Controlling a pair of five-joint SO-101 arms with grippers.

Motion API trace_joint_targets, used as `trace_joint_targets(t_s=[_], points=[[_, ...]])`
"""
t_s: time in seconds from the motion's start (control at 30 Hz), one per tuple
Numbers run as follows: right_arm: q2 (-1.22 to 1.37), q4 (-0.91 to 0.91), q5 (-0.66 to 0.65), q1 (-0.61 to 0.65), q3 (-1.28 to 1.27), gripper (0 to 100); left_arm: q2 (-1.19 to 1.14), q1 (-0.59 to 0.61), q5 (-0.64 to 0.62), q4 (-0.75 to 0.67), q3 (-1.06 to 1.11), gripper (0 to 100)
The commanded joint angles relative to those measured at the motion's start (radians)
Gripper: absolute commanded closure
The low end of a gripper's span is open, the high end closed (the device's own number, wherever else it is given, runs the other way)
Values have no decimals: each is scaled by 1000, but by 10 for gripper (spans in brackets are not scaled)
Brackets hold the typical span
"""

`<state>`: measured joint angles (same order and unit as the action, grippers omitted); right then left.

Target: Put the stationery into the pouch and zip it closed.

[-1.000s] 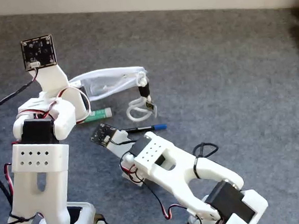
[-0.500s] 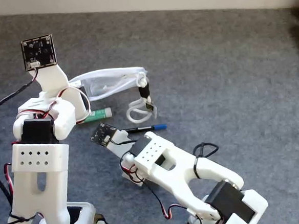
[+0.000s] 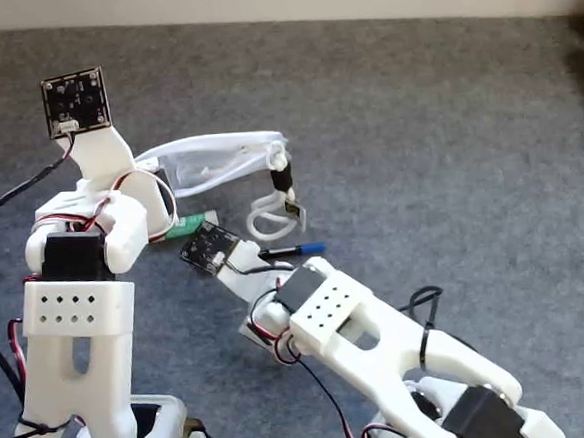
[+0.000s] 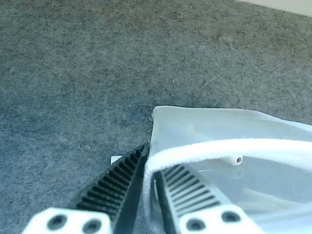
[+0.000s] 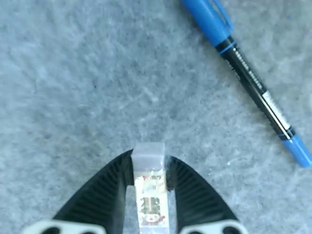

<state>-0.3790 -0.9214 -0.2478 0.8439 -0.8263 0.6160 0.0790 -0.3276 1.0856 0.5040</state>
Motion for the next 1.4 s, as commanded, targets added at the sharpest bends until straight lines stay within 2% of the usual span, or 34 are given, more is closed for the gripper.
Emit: trace_joint_targets(t_s=[0.0, 0.77, 1.1, 1.37], points=[[-70, 18, -6, -16, 10, 993, -24, 15, -14, -9, 12, 992], [-79, 13, -6, -19, 12, 993, -24, 15, -14, -9, 12, 992], [-383, 21, -6, -13, -90, 993, -24, 15, -14, -9, 12, 991], [-440, 186, -6, -13, -213, 993, -24, 15, -14, -9, 12, 992]])
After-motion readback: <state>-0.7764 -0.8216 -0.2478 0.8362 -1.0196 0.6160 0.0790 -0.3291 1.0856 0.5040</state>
